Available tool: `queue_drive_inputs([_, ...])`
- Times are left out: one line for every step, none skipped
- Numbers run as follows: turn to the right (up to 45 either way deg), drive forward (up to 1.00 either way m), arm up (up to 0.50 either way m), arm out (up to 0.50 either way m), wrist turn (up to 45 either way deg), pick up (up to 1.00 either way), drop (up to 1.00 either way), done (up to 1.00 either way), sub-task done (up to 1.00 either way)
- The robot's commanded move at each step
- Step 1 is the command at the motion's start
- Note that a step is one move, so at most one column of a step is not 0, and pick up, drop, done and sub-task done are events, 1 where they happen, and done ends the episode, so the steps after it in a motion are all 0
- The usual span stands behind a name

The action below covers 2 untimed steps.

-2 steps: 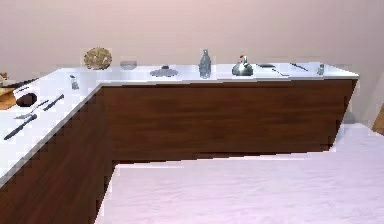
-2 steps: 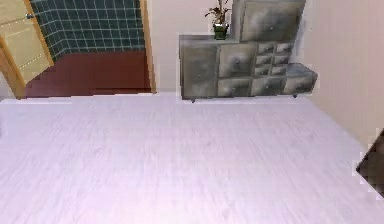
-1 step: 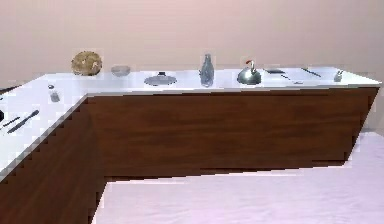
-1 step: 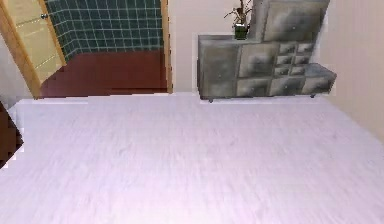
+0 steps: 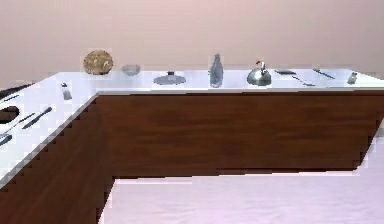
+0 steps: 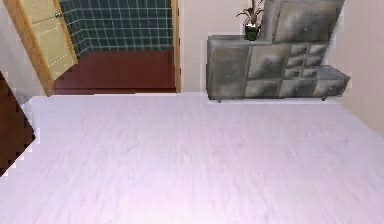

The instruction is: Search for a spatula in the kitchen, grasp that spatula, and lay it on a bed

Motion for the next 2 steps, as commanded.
queue_drive_inputs([0.0,0.20,0.00,0.00,0.0,0.00,0.00,0.00,0.00])
queue_drive_inputs([-45.0,0.00,0.00,0.00,0.0,0.00,0.00,0.00,0.00])
